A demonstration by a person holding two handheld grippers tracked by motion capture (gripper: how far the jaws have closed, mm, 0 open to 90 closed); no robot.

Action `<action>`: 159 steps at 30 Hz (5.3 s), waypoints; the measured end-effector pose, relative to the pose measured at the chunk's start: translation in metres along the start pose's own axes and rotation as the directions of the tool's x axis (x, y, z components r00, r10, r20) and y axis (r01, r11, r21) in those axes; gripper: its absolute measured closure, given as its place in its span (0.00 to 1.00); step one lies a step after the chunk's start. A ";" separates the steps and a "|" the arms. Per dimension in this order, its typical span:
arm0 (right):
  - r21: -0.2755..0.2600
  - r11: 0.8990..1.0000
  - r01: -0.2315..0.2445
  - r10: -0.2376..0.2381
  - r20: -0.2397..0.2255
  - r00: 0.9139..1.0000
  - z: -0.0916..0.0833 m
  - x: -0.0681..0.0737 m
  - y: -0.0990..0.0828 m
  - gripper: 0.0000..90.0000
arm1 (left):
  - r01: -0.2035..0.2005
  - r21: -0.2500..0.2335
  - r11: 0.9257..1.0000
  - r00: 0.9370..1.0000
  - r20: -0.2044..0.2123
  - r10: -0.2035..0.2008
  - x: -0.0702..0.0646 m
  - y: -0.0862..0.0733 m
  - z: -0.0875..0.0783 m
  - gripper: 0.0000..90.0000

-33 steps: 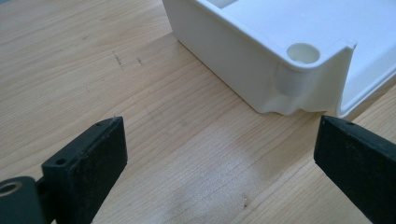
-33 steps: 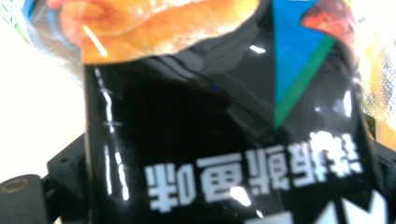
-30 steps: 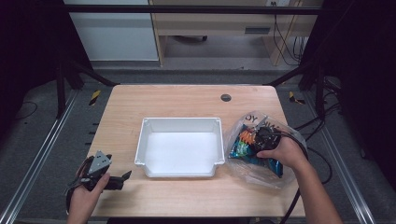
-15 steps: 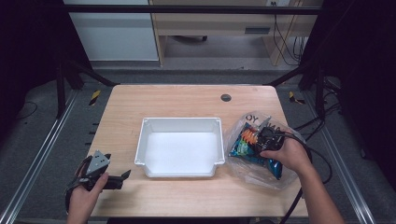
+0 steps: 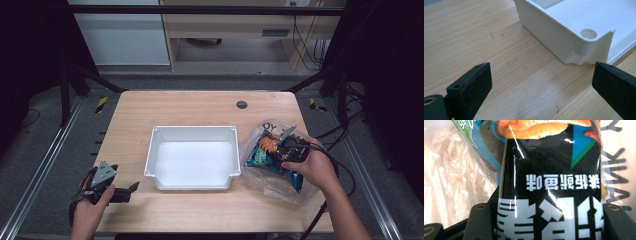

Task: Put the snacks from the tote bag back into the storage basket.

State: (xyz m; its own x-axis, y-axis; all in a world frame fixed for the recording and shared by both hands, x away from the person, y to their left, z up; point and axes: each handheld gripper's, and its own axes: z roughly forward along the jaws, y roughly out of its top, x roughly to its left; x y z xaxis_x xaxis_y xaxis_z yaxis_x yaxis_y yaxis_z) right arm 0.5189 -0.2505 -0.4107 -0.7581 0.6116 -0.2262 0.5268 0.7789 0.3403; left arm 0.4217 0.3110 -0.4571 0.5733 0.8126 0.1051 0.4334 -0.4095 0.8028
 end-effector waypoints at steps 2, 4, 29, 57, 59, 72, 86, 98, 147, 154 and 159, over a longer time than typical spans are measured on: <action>-0.003 1.000 -0.003 0.003 0.001 1.000 -0.001 0.000 0.000 0.45 | 0.000 -0.001 1.000 1.000 0.000 0.000 0.000 0.000 0.000 0.03; -0.007 1.000 -0.009 0.009 0.006 1.000 -0.004 0.001 -0.001 0.45 | 0.001 -0.001 1.000 1.000 0.001 -0.001 0.000 0.000 0.000 0.03; -0.155 0.988 -0.019 0.025 0.035 0.999 -0.037 0.014 -0.009 0.45 | 0.004 -0.011 1.000 1.000 -0.012 -0.004 0.001 0.000 -0.001 0.03; -0.241 0.970 -0.010 0.032 0.090 0.995 -0.065 0.020 0.002 0.46 | -0.019 -0.002 1.000 1.000 -0.007 0.019 -0.003 0.001 0.001 0.03; -0.247 0.969 -0.014 0.039 0.093 0.995 -0.065 0.021 0.004 0.46 | -0.017 -0.006 1.000 1.000 -0.008 0.017 -0.002 0.001 0.001 0.03; -0.277 0.961 0.007 0.023 0.104 0.994 -0.071 0.023 0.022 0.46 | -0.022 -0.004 1.000 1.000 -0.016 0.022 -0.001 0.001 0.000 0.03; -0.328 0.942 0.068 -0.032 0.115 0.993 -0.085 0.031 0.056 0.46 | -0.014 -0.004 1.000 1.000 -0.012 0.014 0.000 0.000 0.001 0.03; -0.334 0.935 0.122 -0.084 0.126 0.989 -0.094 0.033 0.081 0.46 | -0.009 -0.010 1.000 1.000 -0.014 0.009 0.001 0.000 -0.001 0.03; -0.378 0.896 0.232 -0.218 0.080 0.973 -0.077 0.052 0.134 0.46 | -0.004 -0.017 1.000 0.999 -0.043 0.003 0.008 -0.002 -0.004 0.03; -0.369 0.895 0.249 -0.244 0.061 0.968 -0.075 0.058 0.143 0.46 | -0.004 -0.017 1.000 0.999 -0.043 0.003 0.009 -0.002 -0.005 0.03; -0.367 0.895 0.255 -0.247 0.069 0.966 -0.082 0.061 0.146 0.46 | -0.005 -0.019 1.000 0.999 -0.043 0.004 0.008 -0.002 -0.004 0.03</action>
State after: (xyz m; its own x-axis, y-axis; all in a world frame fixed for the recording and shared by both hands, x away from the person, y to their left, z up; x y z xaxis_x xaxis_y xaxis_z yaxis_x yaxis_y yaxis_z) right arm 0.5177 -0.1109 -0.3002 -0.8366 0.4080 -0.3656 0.1368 0.8018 0.5817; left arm 0.4224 0.3200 -0.4552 0.5446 0.8281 0.1331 0.4175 -0.4053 0.8133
